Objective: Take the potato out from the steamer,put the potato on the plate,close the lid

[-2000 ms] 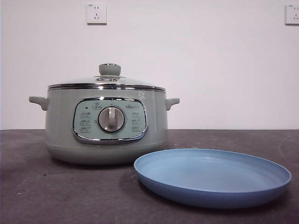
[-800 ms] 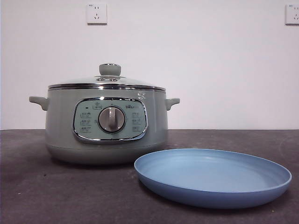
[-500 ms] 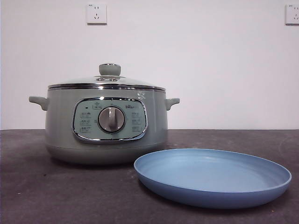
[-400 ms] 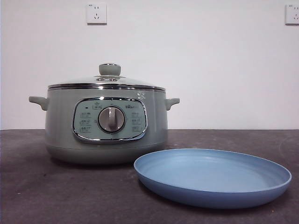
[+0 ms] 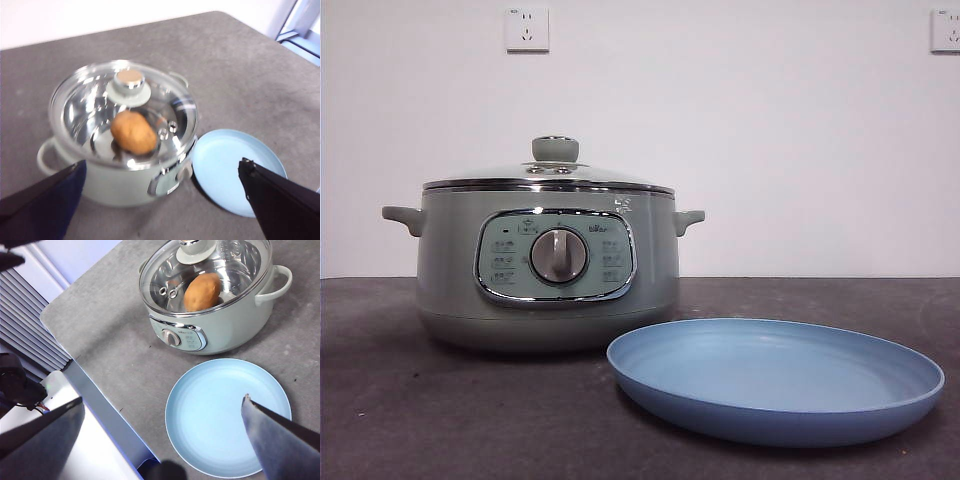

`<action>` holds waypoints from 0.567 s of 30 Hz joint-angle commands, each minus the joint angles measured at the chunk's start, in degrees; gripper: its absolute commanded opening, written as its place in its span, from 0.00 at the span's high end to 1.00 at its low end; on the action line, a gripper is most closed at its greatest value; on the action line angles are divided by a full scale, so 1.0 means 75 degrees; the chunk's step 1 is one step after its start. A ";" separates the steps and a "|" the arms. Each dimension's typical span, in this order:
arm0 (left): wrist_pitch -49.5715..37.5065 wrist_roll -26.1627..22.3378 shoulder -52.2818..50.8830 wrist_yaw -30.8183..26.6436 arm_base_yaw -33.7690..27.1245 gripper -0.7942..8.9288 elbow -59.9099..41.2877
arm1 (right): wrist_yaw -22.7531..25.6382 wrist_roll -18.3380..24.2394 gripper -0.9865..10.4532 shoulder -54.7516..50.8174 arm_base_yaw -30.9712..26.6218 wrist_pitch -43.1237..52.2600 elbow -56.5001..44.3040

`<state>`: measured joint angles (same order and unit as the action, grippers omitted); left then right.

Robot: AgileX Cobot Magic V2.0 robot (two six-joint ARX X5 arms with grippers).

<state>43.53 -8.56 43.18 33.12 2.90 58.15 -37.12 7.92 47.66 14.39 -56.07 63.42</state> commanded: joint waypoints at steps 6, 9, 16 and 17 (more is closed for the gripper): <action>-0.1061 -0.0038 0.1778 -0.0551 0.0935 0.28 0.0711 | -0.0003 -0.0020 0.42 -0.0006 0.0012 0.0038 0.0023; -0.1664 -0.0038 0.2541 -0.0863 0.1294 0.28 0.0970 | -0.0003 -0.0020 0.42 -0.0006 0.0012 0.0038 0.0023; -0.2532 -0.0041 0.4272 -0.1638 0.1839 0.28 0.1751 | -0.0006 -0.0061 0.42 -0.0006 0.0012 0.0041 0.0023; -0.2594 -0.0044 0.4546 -0.1711 0.1903 0.28 0.1903 | -0.0006 -0.0070 0.42 -0.0006 0.0012 0.0041 0.0023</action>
<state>24.64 -8.56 75.59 20.73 16.69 71.85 -37.12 7.88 47.66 14.39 -56.07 63.42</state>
